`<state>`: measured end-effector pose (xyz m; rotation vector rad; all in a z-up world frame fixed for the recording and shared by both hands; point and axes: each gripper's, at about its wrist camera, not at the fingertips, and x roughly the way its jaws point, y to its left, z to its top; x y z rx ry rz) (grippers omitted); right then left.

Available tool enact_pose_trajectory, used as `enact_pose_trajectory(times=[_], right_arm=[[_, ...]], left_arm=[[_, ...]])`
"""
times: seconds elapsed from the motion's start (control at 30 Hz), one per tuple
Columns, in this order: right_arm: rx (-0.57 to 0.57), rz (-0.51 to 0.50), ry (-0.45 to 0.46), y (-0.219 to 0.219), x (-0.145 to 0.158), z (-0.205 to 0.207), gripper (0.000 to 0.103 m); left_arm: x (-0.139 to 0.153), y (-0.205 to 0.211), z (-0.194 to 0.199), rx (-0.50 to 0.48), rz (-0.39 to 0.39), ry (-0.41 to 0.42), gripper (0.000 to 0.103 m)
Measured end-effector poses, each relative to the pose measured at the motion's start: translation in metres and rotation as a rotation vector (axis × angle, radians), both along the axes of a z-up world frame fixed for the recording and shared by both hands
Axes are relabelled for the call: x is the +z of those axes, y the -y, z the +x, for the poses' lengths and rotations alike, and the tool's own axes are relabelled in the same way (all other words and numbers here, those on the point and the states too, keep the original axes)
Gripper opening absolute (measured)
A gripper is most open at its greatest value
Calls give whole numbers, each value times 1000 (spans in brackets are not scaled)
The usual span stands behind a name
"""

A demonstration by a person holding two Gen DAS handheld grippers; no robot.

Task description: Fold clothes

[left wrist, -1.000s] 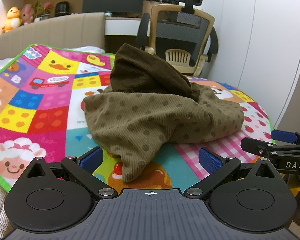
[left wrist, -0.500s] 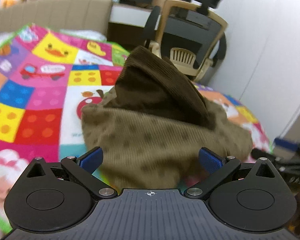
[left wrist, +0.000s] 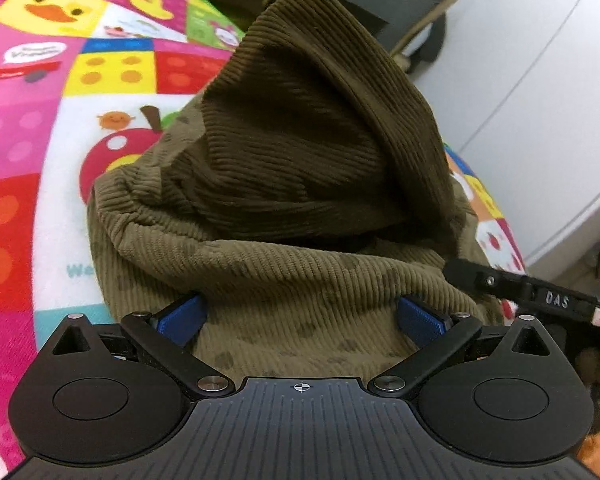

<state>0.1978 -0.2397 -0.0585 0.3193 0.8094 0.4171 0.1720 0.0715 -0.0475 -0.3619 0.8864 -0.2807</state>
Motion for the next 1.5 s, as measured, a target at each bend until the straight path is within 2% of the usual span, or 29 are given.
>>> enact_pose_trajectory(times=[0.1,0.17,0.2,0.27,0.33,0.37,0.4,0.43,0.5,0.6,0.67,0.73,0.8,0.83,0.9,0.93,1.0,1.07,1.13,1.23,1.3,1.33,1.37,1.43,1.5], right_arm=[[76,-95,22,-10,6,1,103],[124,-115,49,-10,14,2,103],[138,-115,96,-8,24,2,103],[128,-157,224,-3,48,4,103],[113,-202,320,-1,68,17,103],[110,-208,328,-1,72,31,96],[113,-206,317,-2,72,47,90],[120,-207,290,-4,68,63,80],[125,-244,237,-13,50,97,68],[127,-239,170,-16,25,122,67],[130,-233,124,-18,10,138,66],[132,-217,119,-20,6,134,60],[140,-206,112,-23,5,126,34],[150,-206,106,-25,6,120,30],[168,-216,98,-28,7,106,20],[176,-230,99,-29,8,96,19],[191,-258,101,-31,10,76,15],[219,-271,91,-27,9,47,15],[241,-282,89,-17,9,9,15],[240,-257,57,2,10,-35,15],[239,-285,84,10,19,-57,15],[238,-301,100,14,24,-68,15],[244,-307,154,19,37,-78,15],[284,-266,250,26,65,-97,28],[379,-186,314,23,90,-115,66]], left_arm=[[0,1,-2,-26,5,0,103],[2,8,-3,-86,65,8,103],[5,8,-3,-103,81,9,103],[15,0,-7,-105,41,22,103],[35,-14,-12,-107,37,115,103],[46,-20,-13,-97,68,170,103],[54,-26,-13,-83,106,219,103],[58,-30,-11,-70,150,250,103],[54,-32,-2,-73,257,266,103],[43,-32,8,-101,398,267,103],[35,-31,8,-126,433,239,102],[29,-32,8,-129,456,218,102],[23,-33,11,-118,458,202,101],[22,-34,14,-115,450,198,100],[14,-34,20,-121,420,194,85],[9,-34,23,-126,404,181,64],[2,-31,25,-122,389,167,61],[4,-27,15,-138,390,183,43],[8,-22,-2,-170,381,186,40],[10,-11,-41,-264,393,190,40],[9,-7,-65,-308,411,194,44],[10,-5,-75,-322,422,199,50],[12,-5,-82,-329,430,205,54],[20,-9,-90,-322,441,226,59],[32,-13,-95,-290,451,262,69]])
